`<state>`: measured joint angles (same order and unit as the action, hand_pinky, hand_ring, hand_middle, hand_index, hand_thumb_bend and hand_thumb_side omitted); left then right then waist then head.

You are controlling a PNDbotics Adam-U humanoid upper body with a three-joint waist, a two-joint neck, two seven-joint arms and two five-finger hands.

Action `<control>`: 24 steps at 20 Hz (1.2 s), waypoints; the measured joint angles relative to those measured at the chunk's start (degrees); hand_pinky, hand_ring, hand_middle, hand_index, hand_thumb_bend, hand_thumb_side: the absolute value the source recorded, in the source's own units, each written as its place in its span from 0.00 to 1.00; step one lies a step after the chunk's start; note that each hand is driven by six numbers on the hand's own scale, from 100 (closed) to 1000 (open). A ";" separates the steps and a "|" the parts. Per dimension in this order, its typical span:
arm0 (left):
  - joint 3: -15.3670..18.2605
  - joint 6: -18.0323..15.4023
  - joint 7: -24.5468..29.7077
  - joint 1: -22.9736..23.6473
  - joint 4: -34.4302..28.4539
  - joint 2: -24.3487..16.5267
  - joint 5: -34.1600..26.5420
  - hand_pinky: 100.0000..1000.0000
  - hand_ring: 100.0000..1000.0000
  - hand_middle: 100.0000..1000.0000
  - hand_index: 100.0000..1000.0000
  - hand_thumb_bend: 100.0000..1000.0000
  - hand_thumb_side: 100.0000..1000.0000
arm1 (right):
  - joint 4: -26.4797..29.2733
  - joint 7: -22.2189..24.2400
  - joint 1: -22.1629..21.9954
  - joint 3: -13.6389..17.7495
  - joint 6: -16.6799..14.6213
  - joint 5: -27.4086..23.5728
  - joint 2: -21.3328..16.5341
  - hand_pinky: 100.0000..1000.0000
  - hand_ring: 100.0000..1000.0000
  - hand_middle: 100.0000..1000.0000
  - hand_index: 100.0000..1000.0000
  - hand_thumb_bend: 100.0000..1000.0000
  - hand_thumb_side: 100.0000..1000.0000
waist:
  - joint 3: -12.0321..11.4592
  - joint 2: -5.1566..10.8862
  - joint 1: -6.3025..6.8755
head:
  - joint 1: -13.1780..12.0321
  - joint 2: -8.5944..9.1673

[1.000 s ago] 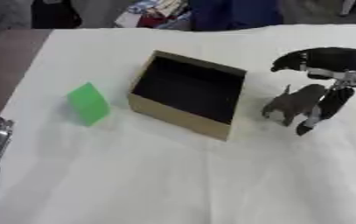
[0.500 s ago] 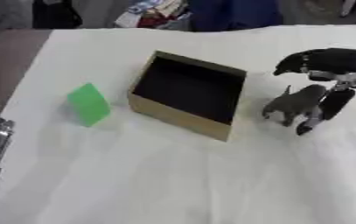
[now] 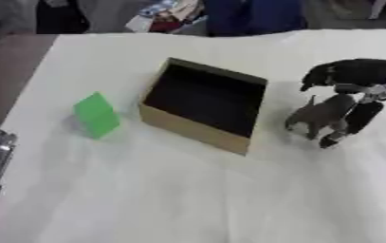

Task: Pick up objects on the table and place them in the box.

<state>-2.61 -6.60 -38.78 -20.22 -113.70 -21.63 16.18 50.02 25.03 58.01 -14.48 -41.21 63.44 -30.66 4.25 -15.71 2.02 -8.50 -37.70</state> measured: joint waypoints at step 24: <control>-0.33 0.19 0.48 0.00 0.00 0.45 -0.03 0.56 0.60 0.59 0.80 0.11 1.00 | -0.82 -0.49 1.01 0.27 -0.49 -0.42 0.53 0.89 0.93 0.73 0.75 0.48 0.37 | 0.21 -0.08 -0.05 | -0.47 0.45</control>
<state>-2.94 -6.41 -38.30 -20.22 -113.70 -21.18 16.14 49.20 24.54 59.02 -14.21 -41.70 63.02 -30.14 4.46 -15.79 1.97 -8.97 -37.25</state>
